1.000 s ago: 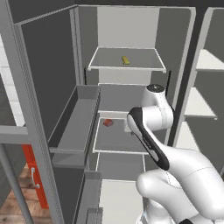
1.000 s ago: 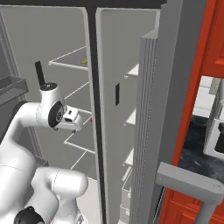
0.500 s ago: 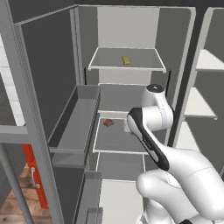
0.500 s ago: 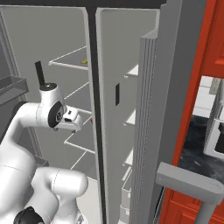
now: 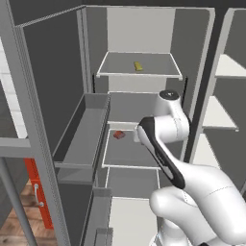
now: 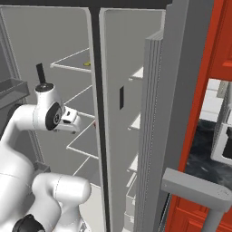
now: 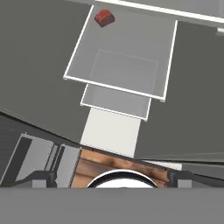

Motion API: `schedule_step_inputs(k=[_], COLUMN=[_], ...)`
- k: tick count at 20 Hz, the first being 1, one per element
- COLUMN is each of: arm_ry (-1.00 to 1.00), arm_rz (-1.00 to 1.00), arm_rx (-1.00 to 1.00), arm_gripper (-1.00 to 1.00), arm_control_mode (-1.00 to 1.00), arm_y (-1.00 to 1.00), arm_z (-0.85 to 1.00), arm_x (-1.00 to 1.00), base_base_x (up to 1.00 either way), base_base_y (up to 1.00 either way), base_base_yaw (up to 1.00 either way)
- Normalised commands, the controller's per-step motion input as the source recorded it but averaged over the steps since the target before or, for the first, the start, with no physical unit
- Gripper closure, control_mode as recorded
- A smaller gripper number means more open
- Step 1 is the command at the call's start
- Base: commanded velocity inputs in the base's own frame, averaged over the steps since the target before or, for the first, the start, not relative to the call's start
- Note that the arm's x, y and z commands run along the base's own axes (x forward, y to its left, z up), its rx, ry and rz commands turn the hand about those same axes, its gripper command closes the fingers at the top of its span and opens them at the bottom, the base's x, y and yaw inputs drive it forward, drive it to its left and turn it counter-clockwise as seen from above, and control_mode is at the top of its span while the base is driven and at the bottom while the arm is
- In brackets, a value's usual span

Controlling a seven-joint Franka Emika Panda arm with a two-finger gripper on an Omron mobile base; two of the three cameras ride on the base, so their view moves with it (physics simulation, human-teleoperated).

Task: Retrieve the butter from the fridge and place it on a plate on the dining table. Then retrieve the butter knife by the fridge and place it near the plate.

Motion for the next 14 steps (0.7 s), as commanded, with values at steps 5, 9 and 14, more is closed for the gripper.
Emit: schedule_step_inputs(k=[5, 9, 14], arm_ry=[-0.13, -0.24, -0.15], arm_rz=[-0.22, -0.16, 0.0], arm_rx=[-0.11, -0.04, 0.05], arm_gripper=[-1.0, -1.0, -1.0], arm_control_mode=[-1.0, -1.0, -1.0], arm_y=[0.04, 0.06, -0.2], arm_z=[0.63, 0.56, 0.5], arm_x=[0.0, 0.01, 0.0], base_base_x=[0.0, 0.0, 0.0], base_base_y=[0.0, 0.0, 0.0], base_base_yaw=[0.0, 0.0, 0.0])
